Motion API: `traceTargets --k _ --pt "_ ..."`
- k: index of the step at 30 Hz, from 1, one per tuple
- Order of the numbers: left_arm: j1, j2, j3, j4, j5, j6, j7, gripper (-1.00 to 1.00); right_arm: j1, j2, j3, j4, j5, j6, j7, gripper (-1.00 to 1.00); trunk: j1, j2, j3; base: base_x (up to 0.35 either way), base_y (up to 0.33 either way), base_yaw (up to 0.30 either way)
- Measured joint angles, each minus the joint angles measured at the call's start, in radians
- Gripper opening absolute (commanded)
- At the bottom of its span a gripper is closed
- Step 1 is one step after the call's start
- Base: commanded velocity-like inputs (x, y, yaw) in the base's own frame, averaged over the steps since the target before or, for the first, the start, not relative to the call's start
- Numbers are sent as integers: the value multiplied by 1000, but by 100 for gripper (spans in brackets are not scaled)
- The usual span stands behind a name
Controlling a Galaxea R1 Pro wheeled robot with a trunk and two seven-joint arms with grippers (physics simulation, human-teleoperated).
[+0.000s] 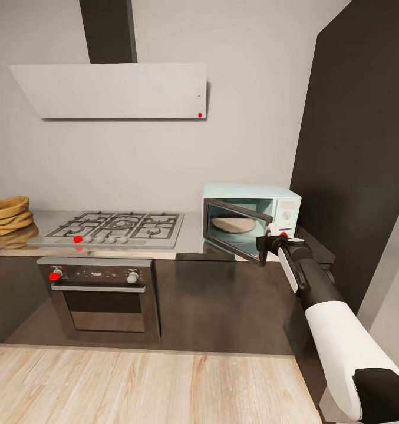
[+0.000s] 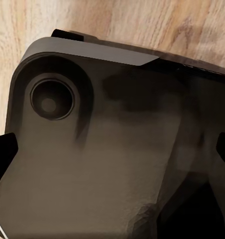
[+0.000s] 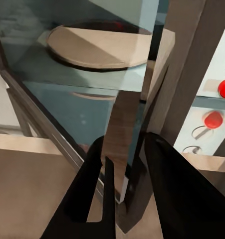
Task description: In the kitchen, take the popcorn bag from the countertop, put it into the microwave, and heat it until the popcorn is cooked so the cooked popcorn ends up inside the bag.
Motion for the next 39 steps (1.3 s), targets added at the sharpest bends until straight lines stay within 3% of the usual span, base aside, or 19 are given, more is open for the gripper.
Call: traceTargets --k 10,20,24,26,29,34,39 --pt "0 4 -1 0 -1 -1 -1 100 0 3 -1 0 1 -1 -1 -100 0 0 0 -22 0 0" --pt "0 5 0 0 0 -1 -1 100 0 94 2 0 1 4 -24 -100 0 0 0 -148 0 0" --pt "0 5 0 0 0 0 -1 100 0 94 3 0 1 4 -26 -100 0 0 0 -2 0 0" --pt "0 6 2 0 0 0 -2 100 -1 100 -2 6 39 -4 -20 -100 0 0 0 0 0 0" --pt "0 6 2 1 0 0 -2 100 -1 100 -2 5 61 -2 -9 -100 0 0 0 0 0 0" --pt "0 6 3 0 0 0 -2 100 0 86 -1 0 38 1 18 -100 0 0 0 0 0 0" --pt "0 6 3 -1 0 0 -2 100 0 85 -1 -1 69 1 39 -100 0 0 0 0 24 0"
